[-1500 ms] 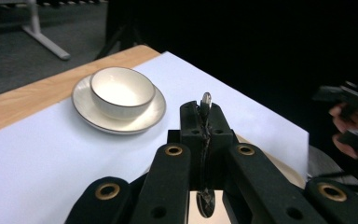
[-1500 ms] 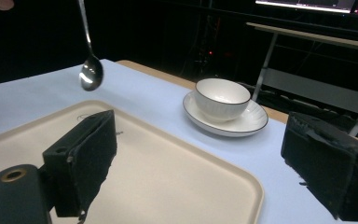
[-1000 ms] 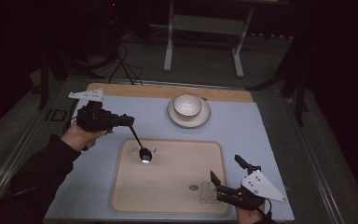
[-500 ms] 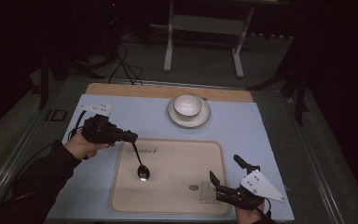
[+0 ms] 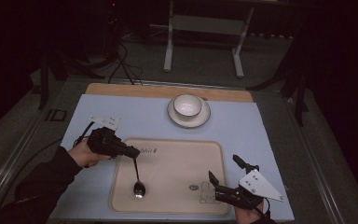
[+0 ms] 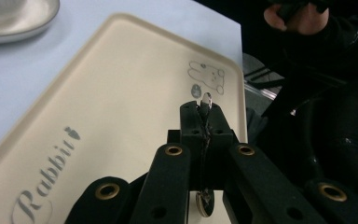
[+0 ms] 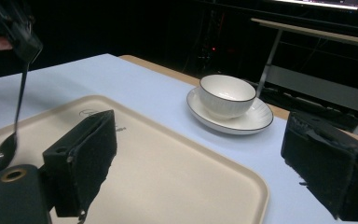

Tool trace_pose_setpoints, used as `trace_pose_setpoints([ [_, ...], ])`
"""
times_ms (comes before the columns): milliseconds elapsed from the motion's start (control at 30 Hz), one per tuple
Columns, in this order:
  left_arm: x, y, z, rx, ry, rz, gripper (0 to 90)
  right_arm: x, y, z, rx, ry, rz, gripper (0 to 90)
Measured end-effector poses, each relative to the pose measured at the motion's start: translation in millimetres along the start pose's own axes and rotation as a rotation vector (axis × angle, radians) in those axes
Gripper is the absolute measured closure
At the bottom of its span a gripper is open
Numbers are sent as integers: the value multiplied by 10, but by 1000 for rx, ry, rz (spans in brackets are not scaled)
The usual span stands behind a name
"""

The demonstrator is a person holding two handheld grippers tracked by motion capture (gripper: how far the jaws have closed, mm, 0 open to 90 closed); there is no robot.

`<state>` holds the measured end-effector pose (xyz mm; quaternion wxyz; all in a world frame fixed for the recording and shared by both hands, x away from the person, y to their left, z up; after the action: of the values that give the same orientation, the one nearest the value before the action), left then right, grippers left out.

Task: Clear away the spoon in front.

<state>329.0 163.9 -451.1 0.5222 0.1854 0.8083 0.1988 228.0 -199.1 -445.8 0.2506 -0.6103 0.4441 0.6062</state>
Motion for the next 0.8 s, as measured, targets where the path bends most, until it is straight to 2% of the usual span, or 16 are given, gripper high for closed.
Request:
trace_pose_setpoints([
  [133, 15, -51, 16, 10, 2, 12, 896, -3, 2, 1, 0, 2, -2, 103],
  [167, 25, -88, 25, 20, 2, 35, 896, -4, 6, -1, 1, 0, -2, 103],
  [233, 33, -116, 38, 28, 5, 42, 896, -3, 9, -5, 2, 0, -2, 103],
  [467, 38, -146, 92, 35, 15, 37, 895, -3, 11, -5, 1, 0, -2, 103],
  [600, 68, -160, 168, -1, 23, 13, 848, -2, 9, -2, 0, 2, -1, 103],
  [667, 76, -161, 186, 6, 32, 8, 841, -2, 9, -2, -1, 1, -2, 103],
  [800, 109, -192, 257, -24, 48, -2, 815, -1, 10, -1, 1, 3, 0, 103],
])
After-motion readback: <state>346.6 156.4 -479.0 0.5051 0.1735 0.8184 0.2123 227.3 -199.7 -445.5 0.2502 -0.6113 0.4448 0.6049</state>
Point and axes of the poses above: each handheld gripper's, and its own axes: y roughly backward along the jaws, x roughly out of its underside, z roughly to its left, the point moved 4 cm from there along -y, roughly forward along the jaws, and after that the axes turned 3 degrees about x, right-handed, at the moved point
